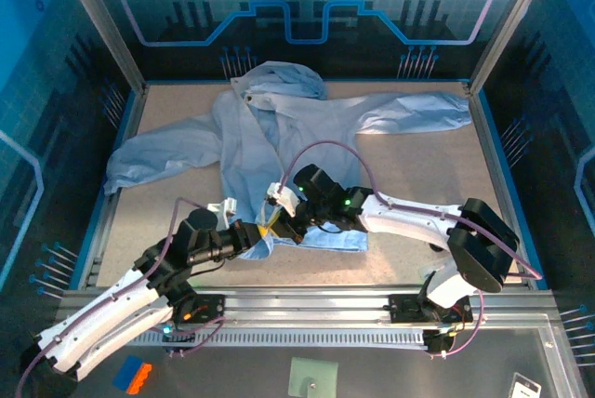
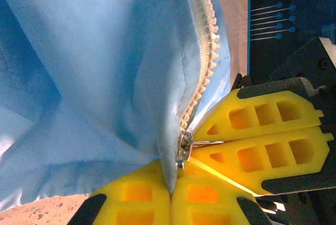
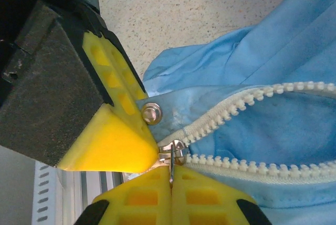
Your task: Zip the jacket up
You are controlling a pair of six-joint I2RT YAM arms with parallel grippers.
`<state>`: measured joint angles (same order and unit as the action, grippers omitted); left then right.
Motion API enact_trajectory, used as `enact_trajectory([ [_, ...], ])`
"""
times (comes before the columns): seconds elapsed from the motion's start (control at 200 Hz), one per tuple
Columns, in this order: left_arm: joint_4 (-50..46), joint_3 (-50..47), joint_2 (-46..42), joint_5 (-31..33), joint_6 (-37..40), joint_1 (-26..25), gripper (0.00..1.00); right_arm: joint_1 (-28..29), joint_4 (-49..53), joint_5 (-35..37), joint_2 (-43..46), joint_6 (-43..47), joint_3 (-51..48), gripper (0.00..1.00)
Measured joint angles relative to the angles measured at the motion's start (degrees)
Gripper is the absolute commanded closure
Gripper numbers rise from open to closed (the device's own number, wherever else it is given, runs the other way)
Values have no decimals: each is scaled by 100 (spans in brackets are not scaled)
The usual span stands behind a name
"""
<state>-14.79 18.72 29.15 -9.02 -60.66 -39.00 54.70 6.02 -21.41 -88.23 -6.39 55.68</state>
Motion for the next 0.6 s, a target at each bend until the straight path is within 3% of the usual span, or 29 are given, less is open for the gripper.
enact_trajectory([
  [0.6, -400, 330, 450, -448, 713, 151, 100, -48, 1165, -455, -330, 527, 595, 100],
])
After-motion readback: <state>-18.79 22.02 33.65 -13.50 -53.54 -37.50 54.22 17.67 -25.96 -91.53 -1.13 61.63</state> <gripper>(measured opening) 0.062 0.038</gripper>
